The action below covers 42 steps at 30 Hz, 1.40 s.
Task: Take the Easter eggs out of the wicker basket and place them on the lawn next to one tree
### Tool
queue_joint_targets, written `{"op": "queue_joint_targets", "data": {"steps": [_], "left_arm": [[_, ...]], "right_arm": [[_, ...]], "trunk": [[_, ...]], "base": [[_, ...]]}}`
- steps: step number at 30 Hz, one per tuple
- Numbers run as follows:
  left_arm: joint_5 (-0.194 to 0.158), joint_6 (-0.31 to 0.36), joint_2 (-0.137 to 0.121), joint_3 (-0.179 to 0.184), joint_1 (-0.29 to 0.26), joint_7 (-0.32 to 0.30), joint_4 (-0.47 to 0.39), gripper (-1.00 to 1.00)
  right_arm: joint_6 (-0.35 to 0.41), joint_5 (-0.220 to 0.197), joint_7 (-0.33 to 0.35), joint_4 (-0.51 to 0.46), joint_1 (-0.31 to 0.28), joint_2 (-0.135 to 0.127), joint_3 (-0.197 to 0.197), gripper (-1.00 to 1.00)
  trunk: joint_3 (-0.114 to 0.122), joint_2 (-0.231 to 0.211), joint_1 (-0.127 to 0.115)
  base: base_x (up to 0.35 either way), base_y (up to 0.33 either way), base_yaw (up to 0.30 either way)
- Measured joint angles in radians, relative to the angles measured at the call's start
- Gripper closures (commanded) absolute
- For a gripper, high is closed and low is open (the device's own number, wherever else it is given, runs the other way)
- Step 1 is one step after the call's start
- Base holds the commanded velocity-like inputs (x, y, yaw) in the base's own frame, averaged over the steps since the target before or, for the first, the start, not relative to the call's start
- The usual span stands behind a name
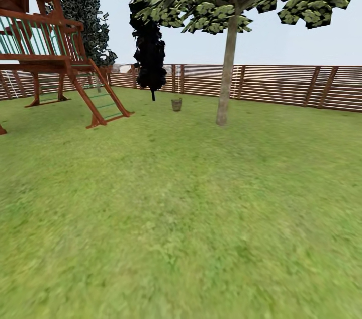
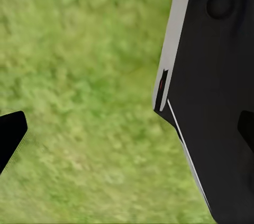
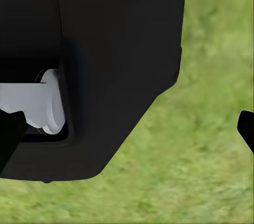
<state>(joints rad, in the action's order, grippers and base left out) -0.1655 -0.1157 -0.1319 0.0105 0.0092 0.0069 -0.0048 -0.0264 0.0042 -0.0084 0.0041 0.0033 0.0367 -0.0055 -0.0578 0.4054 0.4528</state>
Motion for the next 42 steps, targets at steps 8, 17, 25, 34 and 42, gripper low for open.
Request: {"op": "queue_joint_targets", "data": {"steps": [8, 17, 25, 34, 42], "left_arm": [[0.0, 0.0, 0.0, 0.0, 0.0, 0.0, 0.0, -1.0], [0.0, 0.0, 0.001, 0.0, 0.0, 0.0, 0.0, -1.0], [0.0, 0.0, 0.001, 0.0, 0.0, 0.0, 0.001, -1.0], [0.0, 0.0, 0.001, 0.0, 0.0, 0.0, 0.001, -1.0], [0.0, 0.002, 0.001, 0.0, 0.0, 0.0, 0.001, -1.0]], "right_arm": [[0.0, 0.0, 0.0, 0.0, 0.0, 0.0, 0.0, -1.0], [0.0, 0.0, 0.0, 0.0, 0.0, 0.0, 0.0, -1.0], [0.0, 0.0, 0.0, 0.0, 0.0, 0.0, 0.0, -1.0], [0.0, 0.0, 0.0, 0.0, 0.0, 0.0, 0.0, -1.0], [0.0, 0.0, 0.0, 0.0, 0.0, 0.0, 0.0, -1.0]], "trunk": [[0.0, 0.0, 0.0], [0.0, 0.0, 0.0], [0.0, 0.0, 0.0], [0.0, 0.0, 0.0], [0.0, 0.0, 0.0]], "base": [[0.302, 0.128, 0.0], [0.304, 0.124, 0.0], [0.304, 0.123, 0.0], [0.304, 0.122, 0.0], [0.308, 0.108, 0.0]]}}
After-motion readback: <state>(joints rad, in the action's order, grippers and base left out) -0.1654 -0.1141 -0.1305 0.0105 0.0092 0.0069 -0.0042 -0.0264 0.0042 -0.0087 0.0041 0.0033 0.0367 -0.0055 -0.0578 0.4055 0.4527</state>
